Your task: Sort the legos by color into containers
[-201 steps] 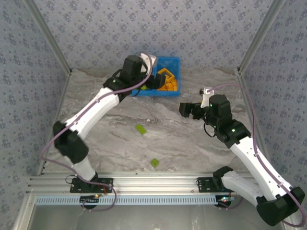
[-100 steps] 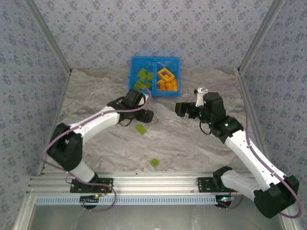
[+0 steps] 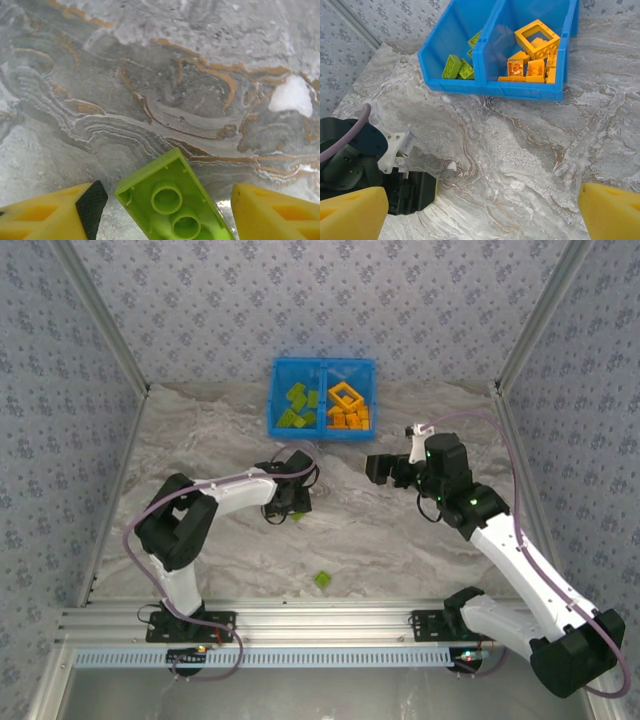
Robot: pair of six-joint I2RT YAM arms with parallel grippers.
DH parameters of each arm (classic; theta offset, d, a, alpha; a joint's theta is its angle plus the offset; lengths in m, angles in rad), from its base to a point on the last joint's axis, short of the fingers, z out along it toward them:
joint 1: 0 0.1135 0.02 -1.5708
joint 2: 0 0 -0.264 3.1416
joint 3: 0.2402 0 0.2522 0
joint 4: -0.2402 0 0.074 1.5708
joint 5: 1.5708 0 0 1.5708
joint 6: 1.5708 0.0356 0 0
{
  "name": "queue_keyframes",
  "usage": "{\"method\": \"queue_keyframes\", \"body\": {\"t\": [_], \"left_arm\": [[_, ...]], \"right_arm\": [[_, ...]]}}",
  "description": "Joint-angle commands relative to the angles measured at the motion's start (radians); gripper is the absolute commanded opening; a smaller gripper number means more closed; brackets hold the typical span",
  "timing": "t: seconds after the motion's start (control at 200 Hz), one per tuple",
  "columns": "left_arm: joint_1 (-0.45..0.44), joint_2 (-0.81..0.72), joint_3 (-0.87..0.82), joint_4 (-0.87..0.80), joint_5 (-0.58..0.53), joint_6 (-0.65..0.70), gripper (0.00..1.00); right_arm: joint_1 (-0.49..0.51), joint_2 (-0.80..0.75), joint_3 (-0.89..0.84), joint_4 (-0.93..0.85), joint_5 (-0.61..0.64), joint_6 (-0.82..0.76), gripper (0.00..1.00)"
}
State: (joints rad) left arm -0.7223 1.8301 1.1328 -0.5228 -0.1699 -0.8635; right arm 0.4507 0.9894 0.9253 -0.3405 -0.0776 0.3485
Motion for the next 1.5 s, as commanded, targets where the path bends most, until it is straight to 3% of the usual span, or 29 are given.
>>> {"method": "queue_keyframes", "body": {"t": [0.0, 0.195, 0.445, 0.63, 0.755, 0.999, 1.134, 1.309, 1.494], "left_arm": [[-0.017, 0.041, 0.020, -0.039, 0.001, -0.104, 0.63], [-0.030, 0.063, 0.025, -0.023, 0.050, -0.126, 0.37], [-0.034, -0.025, 0.046, -0.033, 0.038, -0.096, 0.24], [-0.035, -0.141, 0.172, -0.071, -0.122, 0.077, 0.24], [-0.020, -0.121, 0.308, -0.070, -0.269, 0.260, 0.24], [0.100, 0.097, 0.633, 0.009, -0.327, 0.484, 0.23], [0.163, 0.252, 0.809, 0.086, -0.279, 0.581, 0.22], [0.229, 0.527, 1.199, 0.040, -0.185, 0.629, 0.23], [0.242, 0.824, 1.617, -0.021, -0.177, 0.725, 0.28]], "right_arm": [[0.005, -0.027, -0.010, -0.020, 0.014, 0.001, 1.00], [0.006, -0.026, -0.016, -0.018, 0.018, 0.001, 1.00], [0.004, -0.027, -0.017, -0.011, 0.019, 0.004, 1.00], [0.004, -0.026, -0.017, -0.007, 0.018, 0.007, 1.00], [0.003, -0.027, -0.018, -0.003, 0.019, 0.010, 1.00], [0.005, -0.030, -0.013, -0.016, 0.011, 0.013, 1.00], [0.006, -0.043, -0.014, -0.020, 0.009, 0.027, 1.00], [0.012, -0.046, -0.026, -0.017, -0.015, 0.055, 1.00], [0.025, -0.054, -0.036, -0.038, 0.022, 0.073, 1.00]]}}
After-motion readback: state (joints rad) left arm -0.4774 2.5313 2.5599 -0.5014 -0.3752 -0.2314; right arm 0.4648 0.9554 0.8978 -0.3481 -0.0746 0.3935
